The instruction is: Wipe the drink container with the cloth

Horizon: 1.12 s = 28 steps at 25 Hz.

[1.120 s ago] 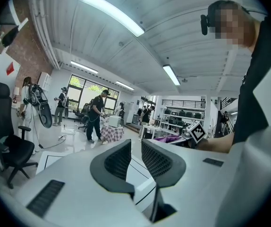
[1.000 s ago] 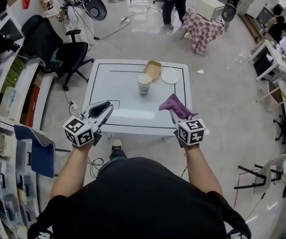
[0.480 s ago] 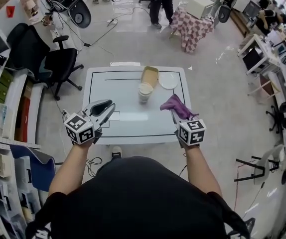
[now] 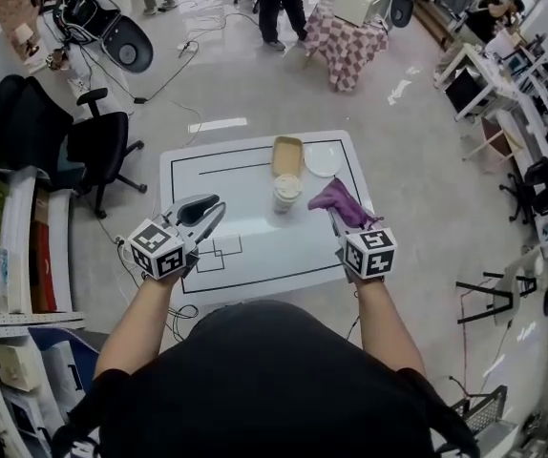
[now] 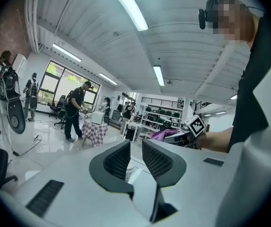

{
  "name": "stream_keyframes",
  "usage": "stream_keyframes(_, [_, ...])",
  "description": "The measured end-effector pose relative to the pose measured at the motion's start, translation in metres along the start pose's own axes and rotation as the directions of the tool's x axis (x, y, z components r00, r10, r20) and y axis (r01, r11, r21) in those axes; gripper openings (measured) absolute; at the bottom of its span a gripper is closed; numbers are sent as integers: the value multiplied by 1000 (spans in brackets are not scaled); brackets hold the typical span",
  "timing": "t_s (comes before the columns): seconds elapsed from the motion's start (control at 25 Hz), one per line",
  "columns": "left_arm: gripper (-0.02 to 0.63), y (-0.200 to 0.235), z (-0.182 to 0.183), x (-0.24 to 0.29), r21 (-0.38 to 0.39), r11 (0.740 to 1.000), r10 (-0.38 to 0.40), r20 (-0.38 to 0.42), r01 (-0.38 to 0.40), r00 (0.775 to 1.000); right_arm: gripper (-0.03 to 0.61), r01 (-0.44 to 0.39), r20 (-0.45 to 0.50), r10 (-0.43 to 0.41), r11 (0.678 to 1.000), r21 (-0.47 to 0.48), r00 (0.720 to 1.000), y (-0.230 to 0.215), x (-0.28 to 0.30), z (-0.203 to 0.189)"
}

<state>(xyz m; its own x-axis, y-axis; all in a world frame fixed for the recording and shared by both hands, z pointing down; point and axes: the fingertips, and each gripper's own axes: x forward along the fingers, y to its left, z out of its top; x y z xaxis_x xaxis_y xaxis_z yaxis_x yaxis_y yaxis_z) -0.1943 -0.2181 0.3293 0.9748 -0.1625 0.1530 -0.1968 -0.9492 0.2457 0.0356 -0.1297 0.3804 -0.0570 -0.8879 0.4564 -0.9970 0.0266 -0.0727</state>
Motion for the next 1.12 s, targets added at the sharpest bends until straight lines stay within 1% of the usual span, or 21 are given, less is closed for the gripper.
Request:
stream_keyframes(0.28, [89, 42, 1, 2, -9, 996, -89, -21, 89, 996, 78, 80, -5, -80, 996, 29, 997, 14, 24, 12])
stream_keyframes(0.4, [89, 56, -5, 10, -7, 993, -118, -41, 118, 992, 78, 107, -4, -107, 993, 44, 994, 12, 33, 12])
stream_keyframes(0.52, [89, 65, -7, 22, -12, 992, -127, -52, 127, 991, 78, 120, -8, -120, 991, 59, 993, 3, 37, 11])
stream_keyframes(0.68, [89, 68, -9, 46, -6, 993, -122, -70, 122, 990, 78, 126, -16, -125, 989, 75, 992, -23, 43, 7])
stream_keyframes(0.84, [89, 71, -15, 71, 22, 995, -97, -96, 99, 991, 78, 98, -16, -97, 992, 77, 995, -45, 56, 3])
stream_keyframes(0.92, [89, 73, -21, 84, 42, 996, -77, -109, 82, 991, 78, 80, -20, -79, 994, 73, 997, -57, 65, -2])
stream_keyframes(1.04, [105, 79, -36, 104, 96, 994, -38, -154, 54, 987, 78, 53, -27, -51, 996, 66, 998, -73, 81, -7])
stream_keyframes(1.12, [112, 83, -45, 119, 109, 993, -24, -179, 44, 984, 78, 32, -33, -30, 998, 57, 999, -83, 92, -7])
